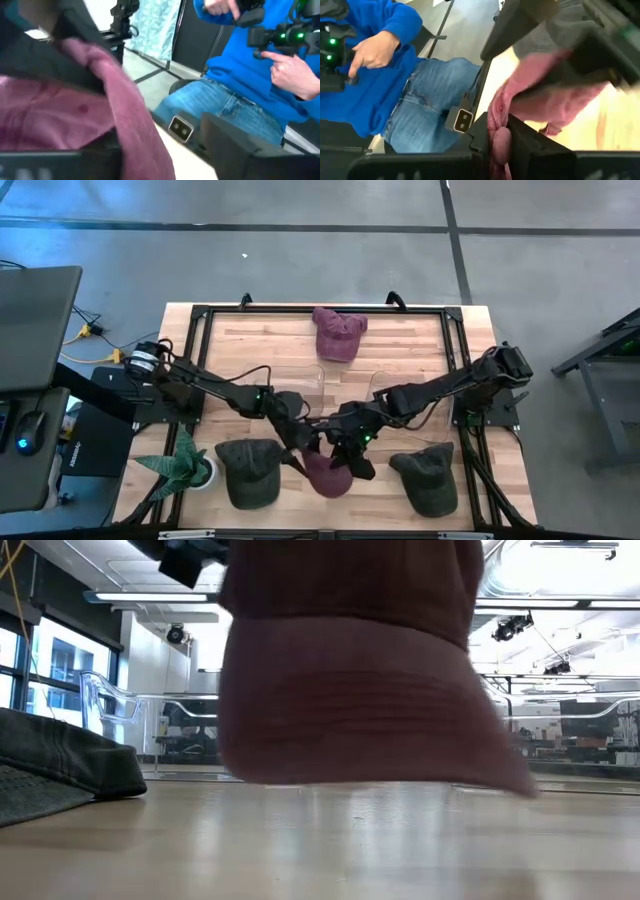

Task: Pick & Place hat
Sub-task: Put the bottom red cap into the right transparent bin

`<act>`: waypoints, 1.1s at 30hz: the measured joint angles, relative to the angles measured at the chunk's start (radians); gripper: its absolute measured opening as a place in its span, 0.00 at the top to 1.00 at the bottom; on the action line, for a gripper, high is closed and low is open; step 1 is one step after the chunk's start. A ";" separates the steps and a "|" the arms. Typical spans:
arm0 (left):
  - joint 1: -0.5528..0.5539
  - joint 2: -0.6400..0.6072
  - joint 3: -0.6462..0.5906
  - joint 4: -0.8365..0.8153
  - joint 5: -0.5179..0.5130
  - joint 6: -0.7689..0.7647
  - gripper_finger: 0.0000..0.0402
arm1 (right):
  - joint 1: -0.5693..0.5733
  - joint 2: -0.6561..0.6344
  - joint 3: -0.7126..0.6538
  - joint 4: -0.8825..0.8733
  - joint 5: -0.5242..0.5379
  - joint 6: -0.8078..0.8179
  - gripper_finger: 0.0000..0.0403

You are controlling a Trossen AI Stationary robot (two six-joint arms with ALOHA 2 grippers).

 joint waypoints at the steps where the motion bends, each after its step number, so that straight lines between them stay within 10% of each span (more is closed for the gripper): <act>1: -0.001 0.001 -0.001 -0.001 -0.005 -0.003 0.65 | 0.006 0.000 0.000 0.000 0.000 0.000 0.92; 7: 0.003 0.001 -0.001 0.013 0.030 -0.041 0.97 | 0.033 0.001 0.000 0.012 -0.003 0.006 0.88; 20: 0.002 -0.035 -0.004 -0.111 0.169 -0.002 0.99 | 0.087 0.030 0.000 0.017 0.017 -0.133 0.45; 33: -0.013 -0.081 -0.003 -0.213 0.187 0.045 1.00 | 0.171 0.083 0.000 -0.093 0.401 -0.212 0.43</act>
